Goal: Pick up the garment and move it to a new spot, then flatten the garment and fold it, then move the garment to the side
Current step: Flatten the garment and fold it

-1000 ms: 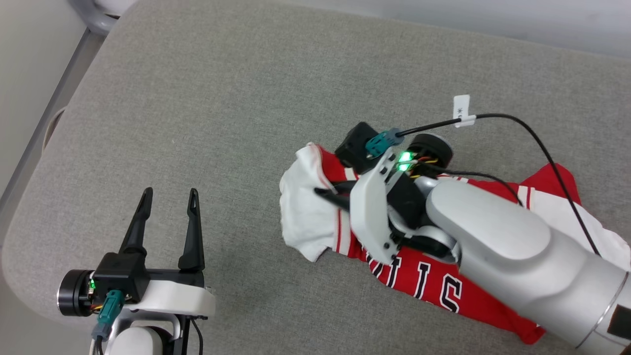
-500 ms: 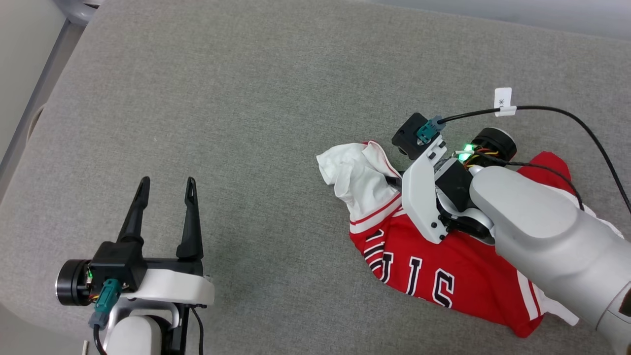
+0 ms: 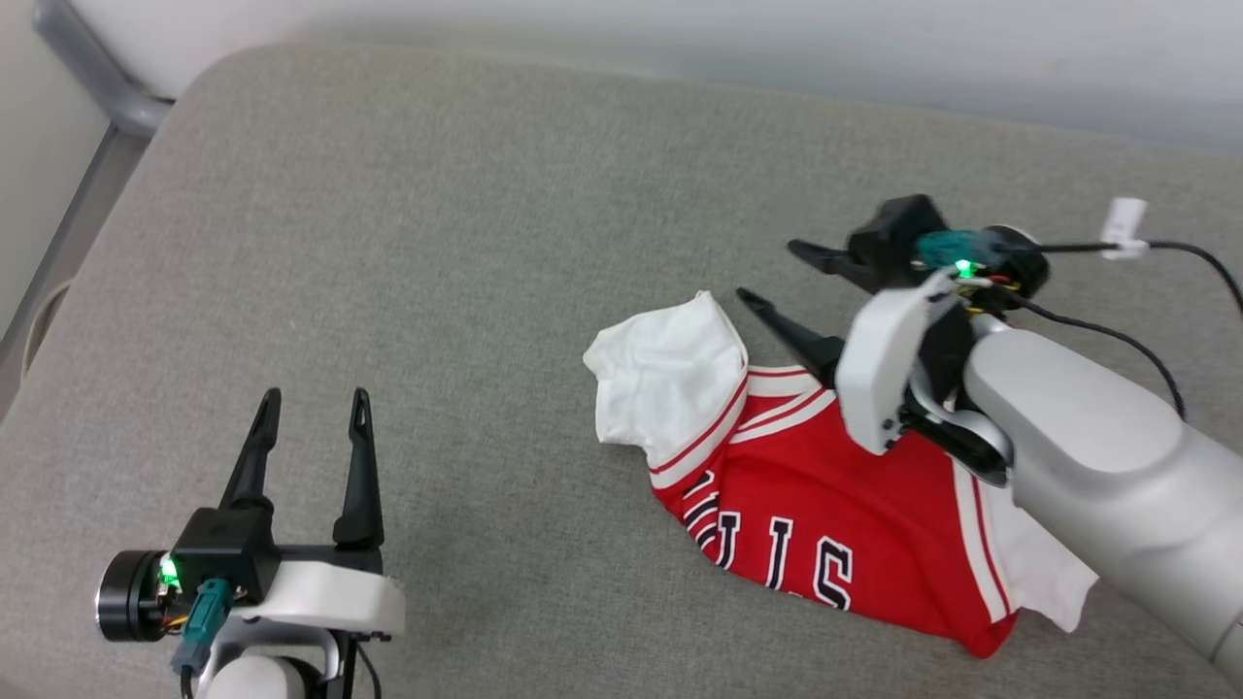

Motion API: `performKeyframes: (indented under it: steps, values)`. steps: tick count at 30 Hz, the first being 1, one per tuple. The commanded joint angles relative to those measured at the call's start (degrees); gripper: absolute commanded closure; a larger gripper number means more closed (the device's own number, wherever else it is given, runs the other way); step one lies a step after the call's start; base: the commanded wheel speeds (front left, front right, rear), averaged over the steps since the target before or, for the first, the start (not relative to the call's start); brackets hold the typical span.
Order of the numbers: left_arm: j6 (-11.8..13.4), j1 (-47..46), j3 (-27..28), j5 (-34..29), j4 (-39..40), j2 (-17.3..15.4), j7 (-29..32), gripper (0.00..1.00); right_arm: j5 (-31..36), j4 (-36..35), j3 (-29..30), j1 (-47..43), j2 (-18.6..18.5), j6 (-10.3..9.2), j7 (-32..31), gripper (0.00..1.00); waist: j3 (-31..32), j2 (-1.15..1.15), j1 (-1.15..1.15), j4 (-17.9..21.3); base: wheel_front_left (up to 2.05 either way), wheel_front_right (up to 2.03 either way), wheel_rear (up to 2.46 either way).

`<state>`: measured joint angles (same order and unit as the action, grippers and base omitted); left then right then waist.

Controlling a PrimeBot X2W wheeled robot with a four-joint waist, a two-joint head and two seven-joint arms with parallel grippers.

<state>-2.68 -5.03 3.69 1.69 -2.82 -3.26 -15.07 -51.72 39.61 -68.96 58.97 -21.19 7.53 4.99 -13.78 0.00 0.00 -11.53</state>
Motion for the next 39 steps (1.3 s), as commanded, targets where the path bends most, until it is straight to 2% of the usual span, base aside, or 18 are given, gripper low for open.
performKeyframes:
  steps: [1,5,8,13,17,20,23,27,30,34,39]
  values:
    - [0.12,0.73,0.12,-0.34,0.15,-0.38,-0.14,0.0,0.25,-0.27,0.56,-1.33,-0.48,-0.08,1.22,0.0,1.81,0.0,0.0,1.13,0.0,0.0,0.0]
    - [0.08,2.27,0.57,-0.76,0.4,-1.05,-0.14,0.0,4.06,-0.04,5.9,-3.97,-2.68,-0.08,8.33,0.0,4.44,0.0,0.0,2.57,0.0,0.0,0.0]
    - [-0.05,3.3,0.94,-0.85,0.59,-1.46,-0.14,0.0,8.97,-0.02,13.25,-6.86,-3.59,-0.08,10.0,0.0,5.85,0.0,0.0,3.62,0.0,0.0,0.0]
    - [0.31,4.73,1.19,-0.93,0.98,-1.74,-0.14,0.0,21.23,-8.36,34.63,-17.66,-3.77,-0.08,10.18,0.0,7.42,0.0,0.0,5.09,0.0,0.0,0.0]
    - [0.48,5.61,1.18,-0.96,1.15,-1.85,-0.14,0.0,31.33,-17.0,50.56,-29.87,-1.07,-0.07,10.19,0.0,8.49,0.0,0.0,5.86,0.0,0.0,0.0]
    - [0.55,6.31,1.13,-1.03,1.22,-1.94,-0.14,0.0,36.38,-22.2,59.25,-37.53,1.01,-0.08,10.21,0.0,9.09,0.0,0.0,6.26,0.0,0.0,0.0]
    - [0.58,6.96,1.09,-1.13,1.4,-2.01,-0.14,0.0,39.52,-27.42,65.44,-42.77,2.58,-0.08,8.71,0.0,9.43,0.0,0.0,6.52,0.0,0.0,0.0]
    - [0.7,7.11,0.91,-1.25,1.9,-2.18,-0.14,0.0,41.15,-33.57,70.58,-46.36,2.23,-0.08,4.41,0.0,9.46,0.0,0.0,6.76,0.0,0.0,0.0]
    - [0.72,7.09,0.75,-1.26,2.25,-2.23,-0.14,0.0,40.84,-37.26,71.6,-47.45,0.48,-0.08,-1.39,0.0,9.09,0.0,0.0,6.84,0.0,0.0,0.0]
    - [0.87,6.42,0.51,-1.13,2.82,-2.18,-0.14,0.0,37.53,-40.37,69.19,-46.77,-3.85,-0.08,-12.29,0.0,7.8,0.0,0.0,6.75,0.0,0.0,0.0]
    - [0.83,5.39,-0.05,-0.83,3.27,-2.01,-0.14,0.0,31.61,-40.21,62.73,-44.31,-11.54,-0.08,-27.59,0.0,5.56,0.0,0.0,5.97,0.0,0.0,0.0]
